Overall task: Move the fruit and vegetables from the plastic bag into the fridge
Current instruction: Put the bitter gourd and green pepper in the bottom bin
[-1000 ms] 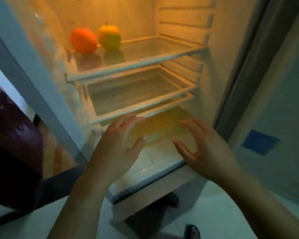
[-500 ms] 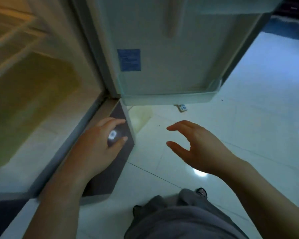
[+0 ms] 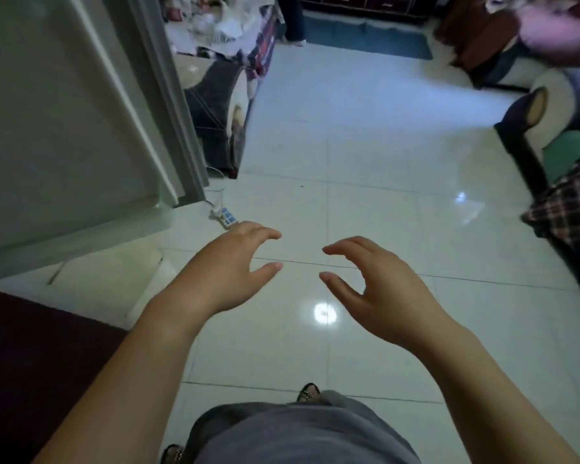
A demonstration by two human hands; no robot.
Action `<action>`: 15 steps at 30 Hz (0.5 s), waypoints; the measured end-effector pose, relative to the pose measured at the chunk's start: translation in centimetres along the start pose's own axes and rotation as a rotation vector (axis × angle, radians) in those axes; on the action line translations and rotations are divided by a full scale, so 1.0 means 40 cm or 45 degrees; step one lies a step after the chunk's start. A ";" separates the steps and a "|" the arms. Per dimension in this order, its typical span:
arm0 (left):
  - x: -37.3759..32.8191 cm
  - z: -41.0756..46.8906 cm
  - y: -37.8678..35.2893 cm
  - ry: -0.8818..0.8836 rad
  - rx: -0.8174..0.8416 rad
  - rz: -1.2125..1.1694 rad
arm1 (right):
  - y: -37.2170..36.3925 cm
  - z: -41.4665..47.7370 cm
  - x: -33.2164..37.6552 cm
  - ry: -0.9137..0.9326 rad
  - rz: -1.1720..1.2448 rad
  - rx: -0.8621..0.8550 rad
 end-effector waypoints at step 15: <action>0.189 0.395 0.052 0.339 -0.131 -0.052 | 0.089 0.590 -0.082 0.225 0.055 0.234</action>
Point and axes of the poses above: each hand's wrist, its own z-axis towards the middle knuckle, its own y-axis out of the back of the hand, x = y × z, the point moved 5 cm from there along z, towards the middle knuckle, and after that the axes turned 11 degrees about -y, right-handed, at the moved point
